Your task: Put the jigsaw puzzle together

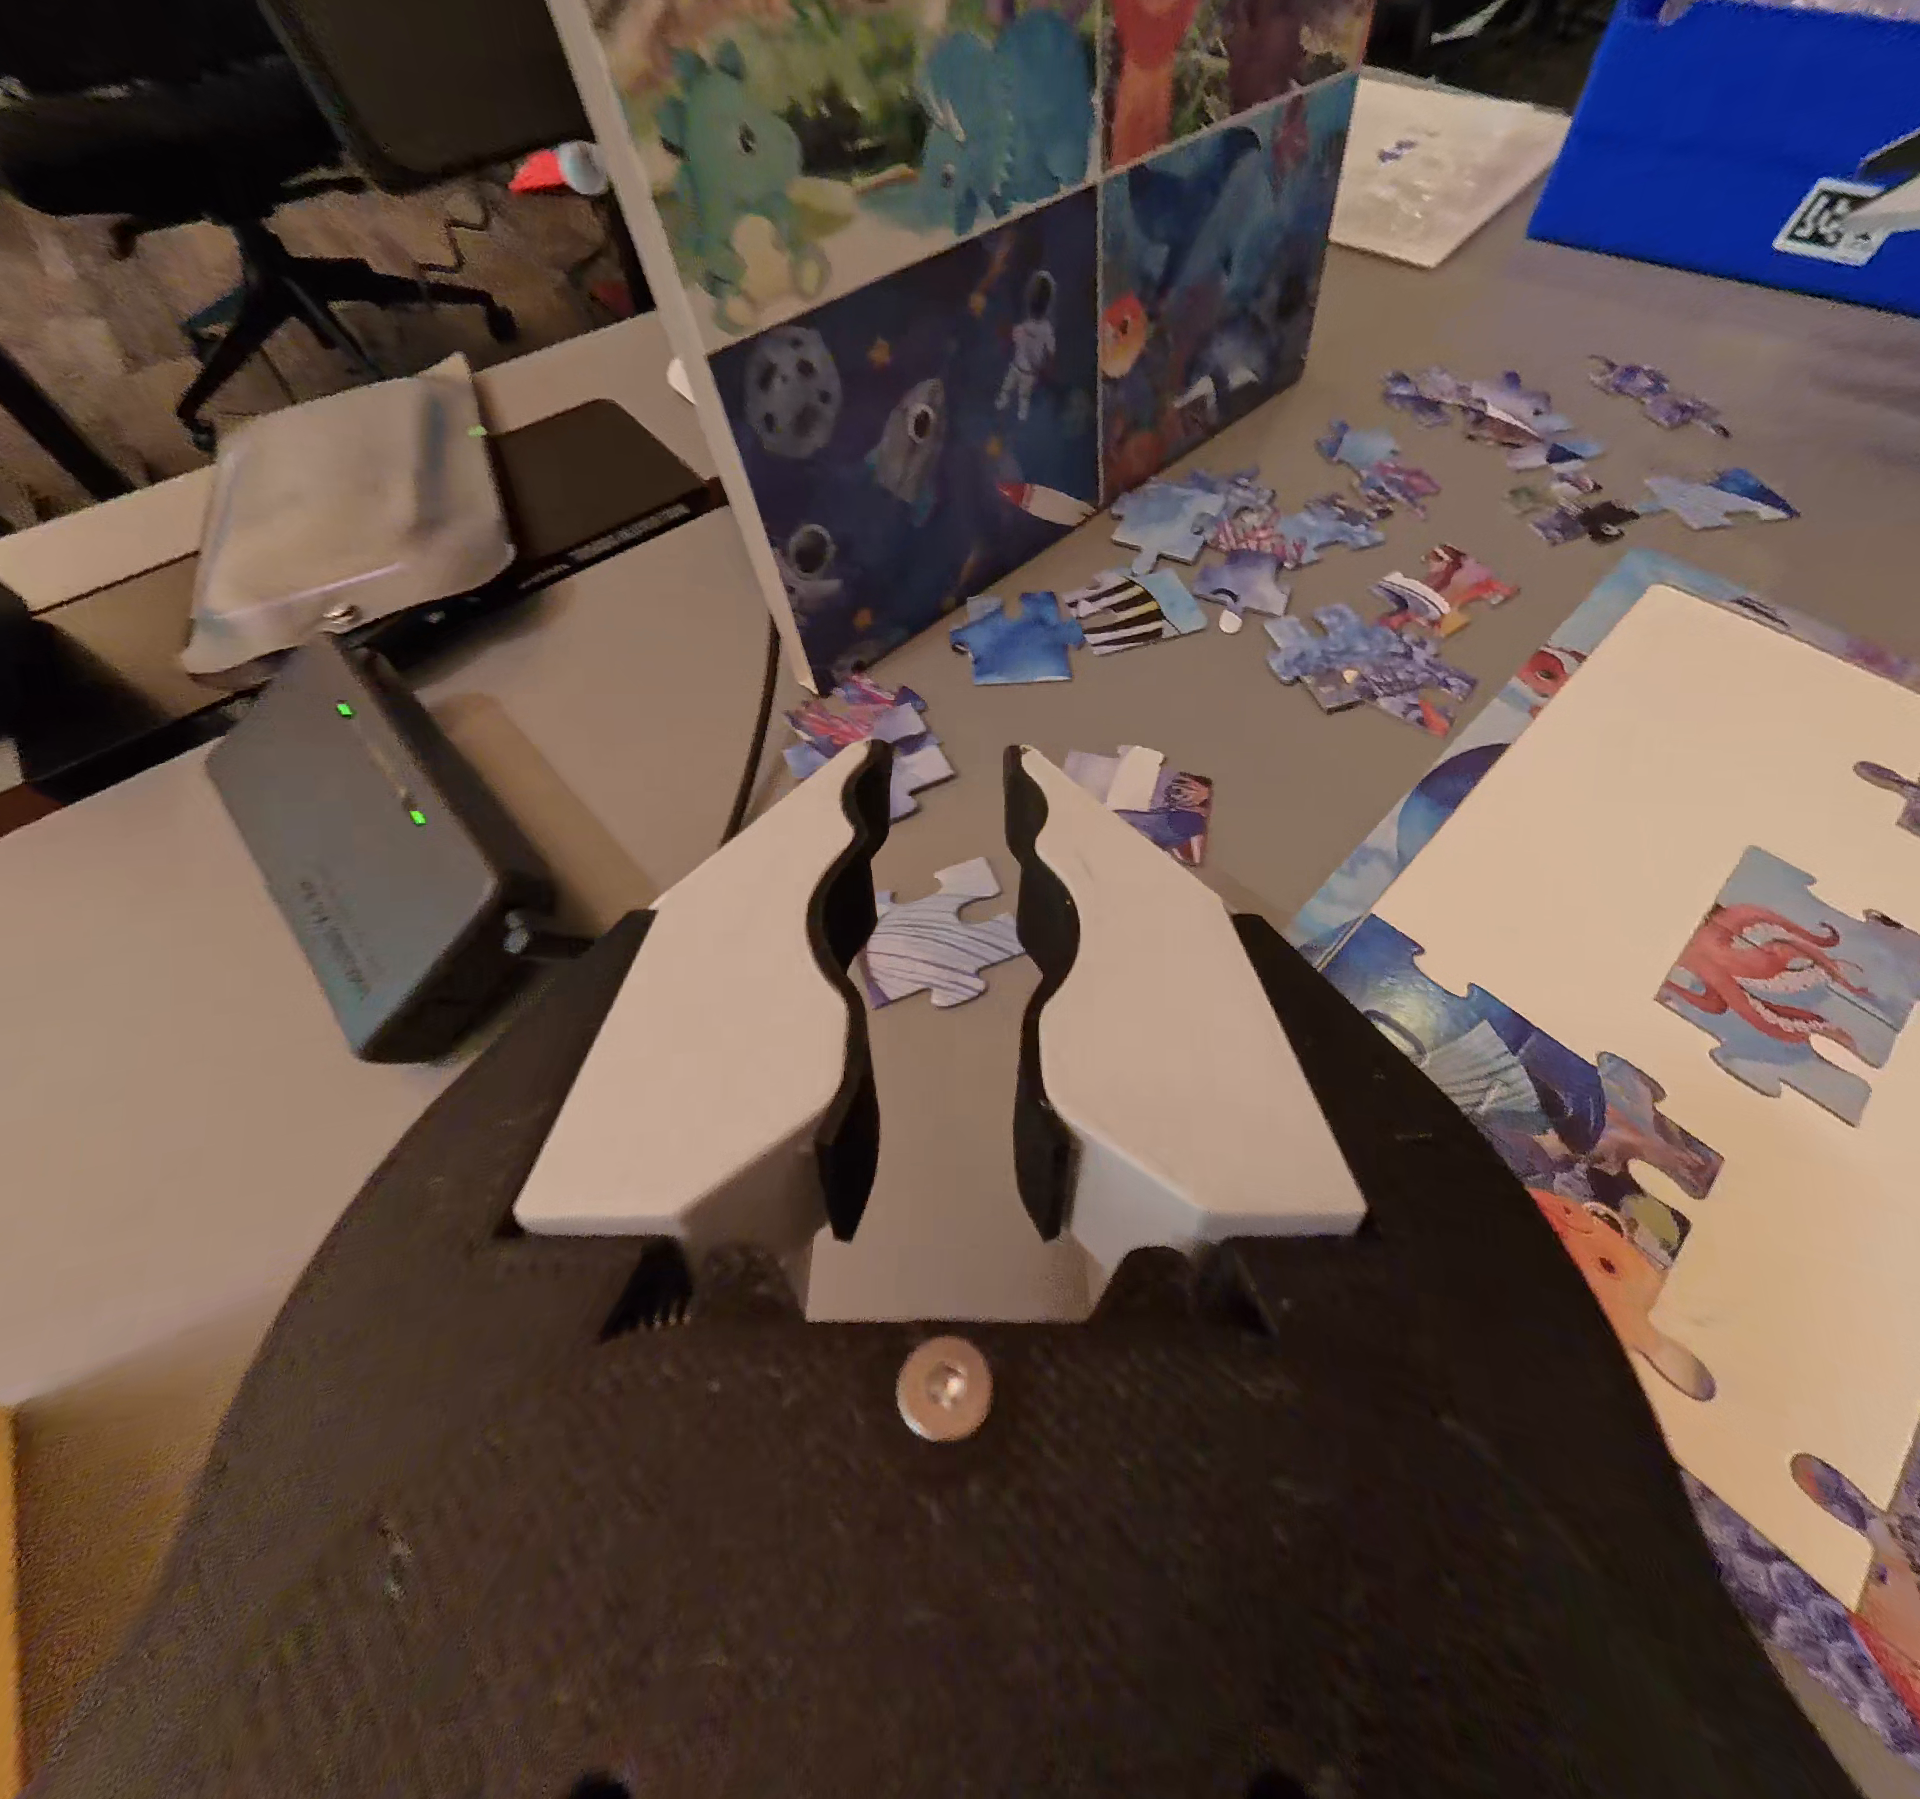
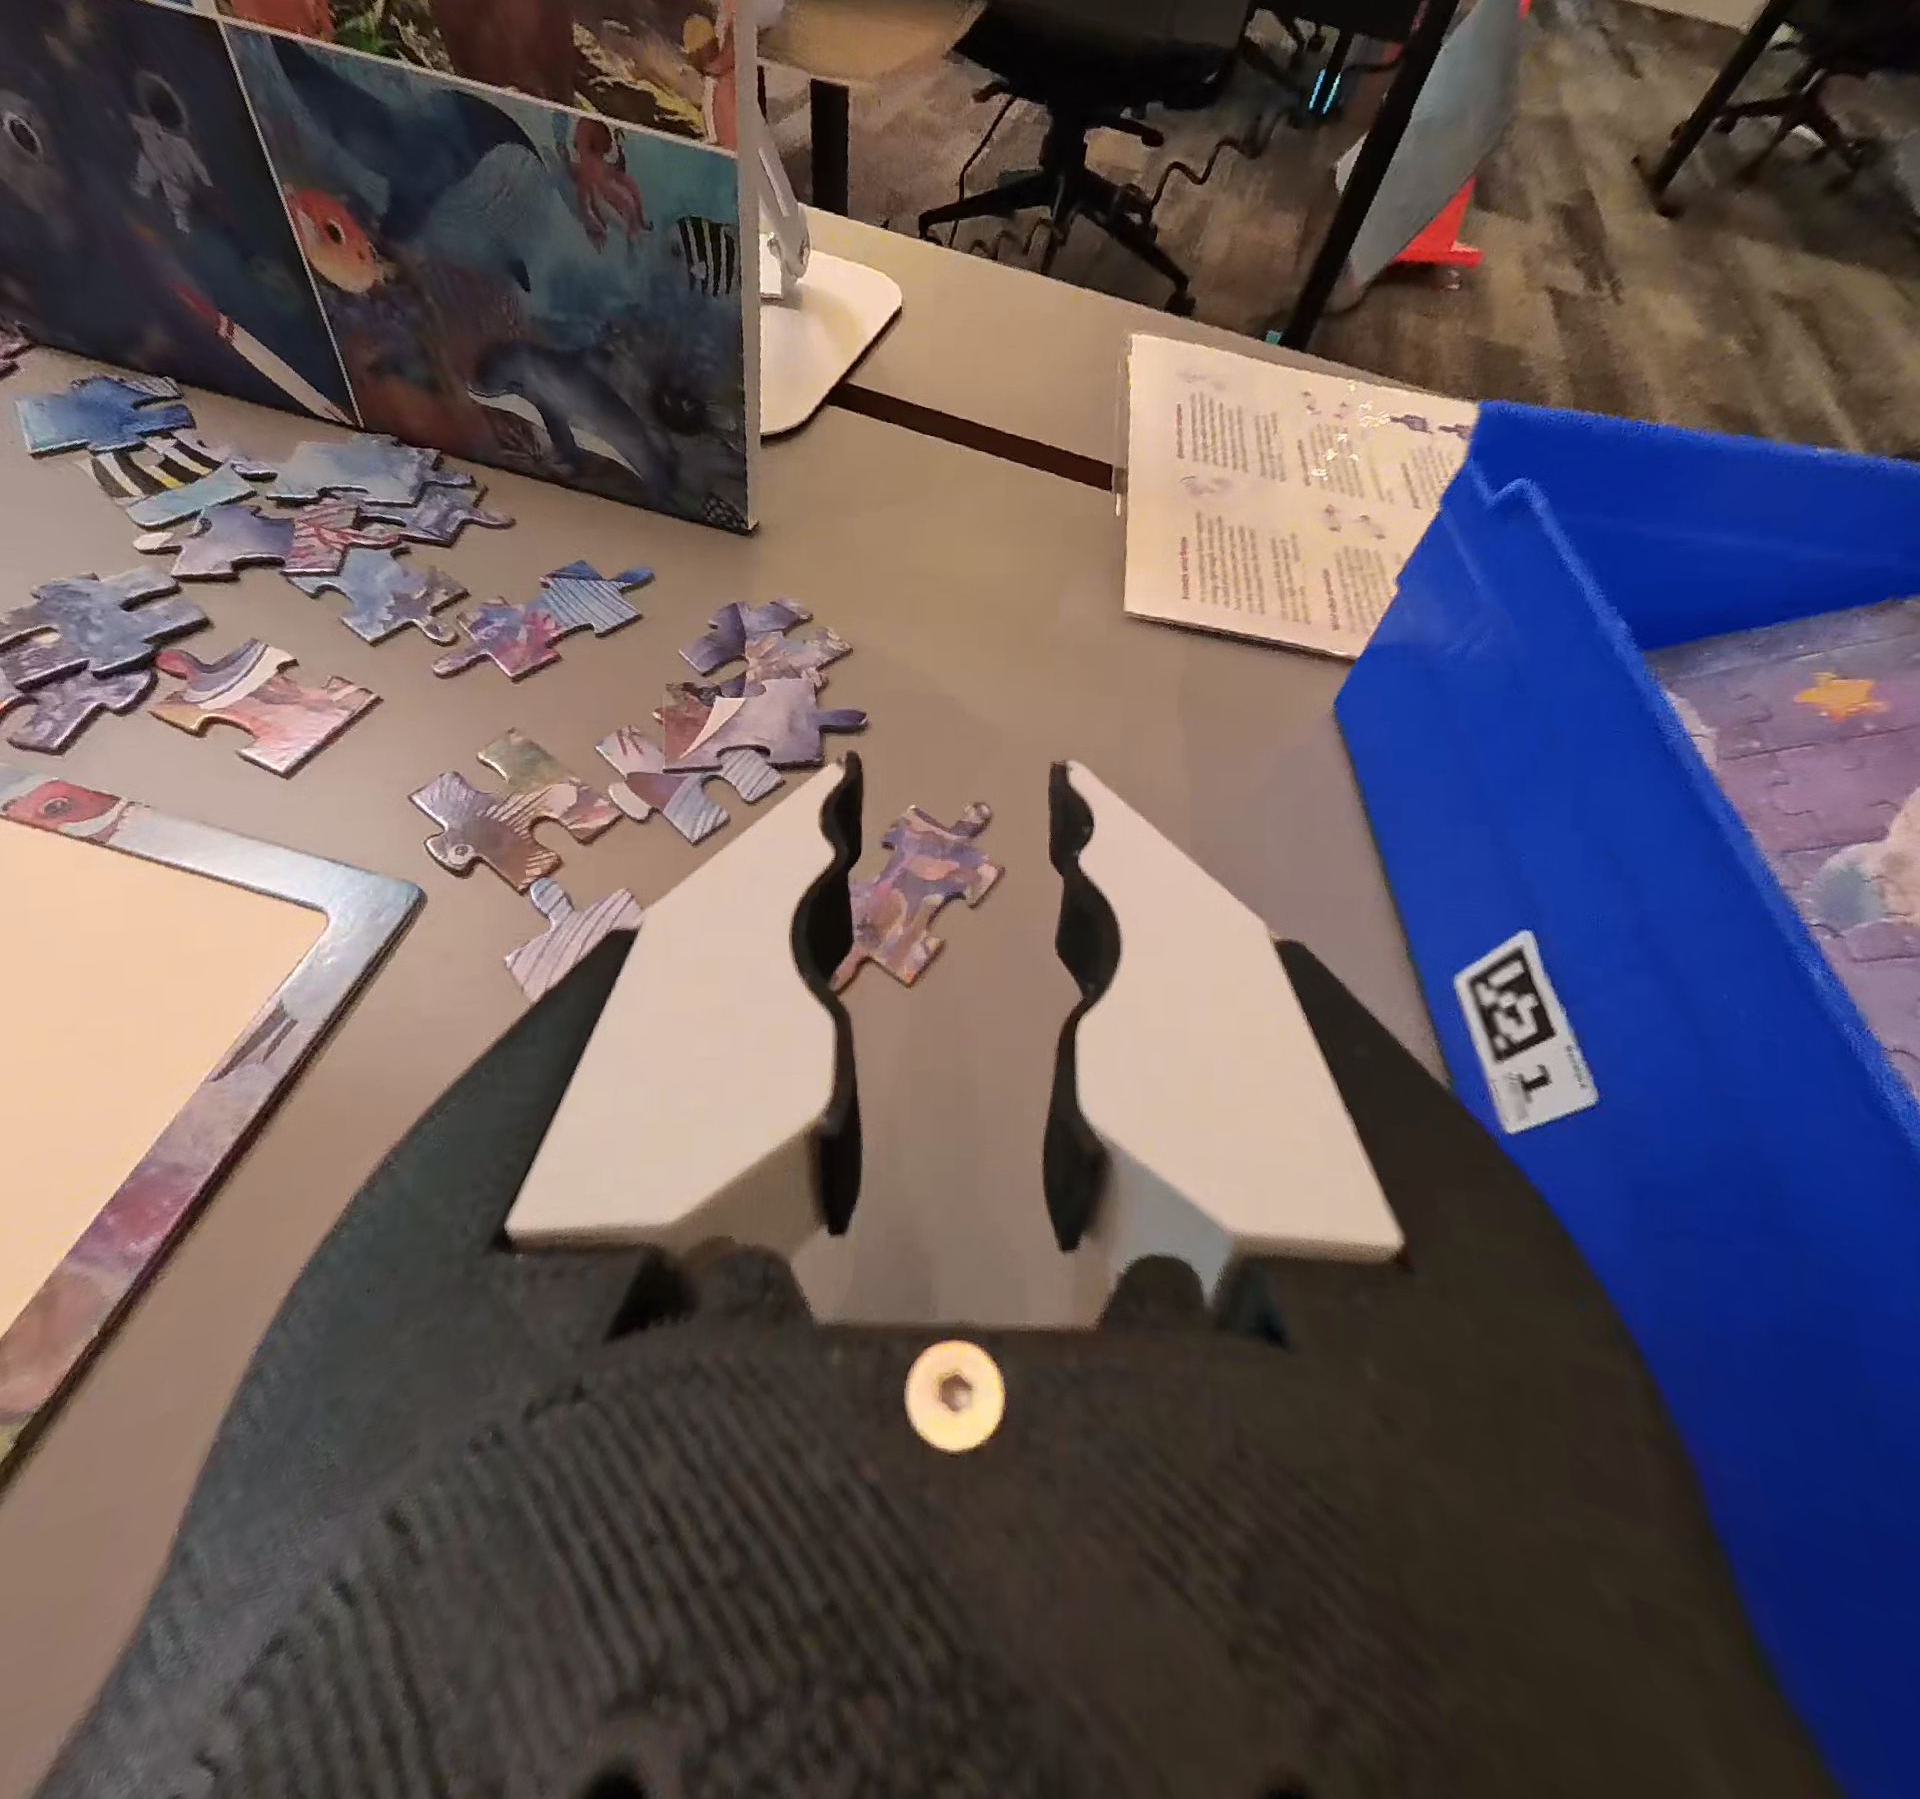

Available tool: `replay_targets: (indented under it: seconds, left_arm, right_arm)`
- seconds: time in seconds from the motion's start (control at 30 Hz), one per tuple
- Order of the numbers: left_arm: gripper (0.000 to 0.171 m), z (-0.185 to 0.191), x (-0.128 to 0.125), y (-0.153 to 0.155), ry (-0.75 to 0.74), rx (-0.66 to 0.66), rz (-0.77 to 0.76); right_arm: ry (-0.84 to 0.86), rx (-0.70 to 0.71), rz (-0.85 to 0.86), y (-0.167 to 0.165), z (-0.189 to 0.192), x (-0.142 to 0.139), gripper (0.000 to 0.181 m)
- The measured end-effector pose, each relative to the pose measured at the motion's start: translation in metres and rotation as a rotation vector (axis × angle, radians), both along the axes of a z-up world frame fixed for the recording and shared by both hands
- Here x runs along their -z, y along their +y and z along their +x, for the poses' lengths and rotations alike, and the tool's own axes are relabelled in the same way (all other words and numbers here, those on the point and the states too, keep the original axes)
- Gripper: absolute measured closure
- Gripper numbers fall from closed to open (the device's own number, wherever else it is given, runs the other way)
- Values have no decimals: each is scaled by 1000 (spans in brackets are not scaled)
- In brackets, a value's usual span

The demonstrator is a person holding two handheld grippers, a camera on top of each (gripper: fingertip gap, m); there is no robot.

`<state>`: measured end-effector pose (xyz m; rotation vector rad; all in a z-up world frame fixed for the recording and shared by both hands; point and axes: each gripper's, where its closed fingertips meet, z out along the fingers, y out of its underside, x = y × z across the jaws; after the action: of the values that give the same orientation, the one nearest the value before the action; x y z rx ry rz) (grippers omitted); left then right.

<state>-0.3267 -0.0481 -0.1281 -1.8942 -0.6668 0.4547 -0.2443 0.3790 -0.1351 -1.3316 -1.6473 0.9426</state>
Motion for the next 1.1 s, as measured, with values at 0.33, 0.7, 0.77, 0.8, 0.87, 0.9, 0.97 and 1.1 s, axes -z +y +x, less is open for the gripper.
replay_targets:
  seconds: [0.33, 0.7, 0.77, 0.8, 0.87, 0.9, 0.97, 1.1]
  left_arm:
    - [155, 11, 17, 22, -18, 68, -41]
    - [155, 11, 37, 27, -44, 86, -85]
    - [155, 12, 40, 28, -50, 89, -94]
    - [155, 12, 41, 28, -49, 89, -98]
    - [155, 12, 42, 29, -46, 91, -103]
    - [155, 12, 42, 29, -43, 92, -104]
    - [155, 13, 42, 30, -41, 94, -109]
    - [155, 13, 44, 31, -40, 100, -118]
  right_arm:
    - [-164, -190, -105, -57, -49, 50, 114]
    - [-333, -203, -59, -62, -65, 79, 121]
    - [-316, -199, -57, -60, -64, 76, 121]
    - [-290, -190, -58, -56, -64, 72, 121]
    - [-226, -146, -50, -42, -66, 61, 121]
    - [-199, -112, -41, -31, -67, 56, 121]
    - [-174, -31, -23, -4, -65, 51, 121]
    - [-186, 72, -54, 35, -60, 57, 120]
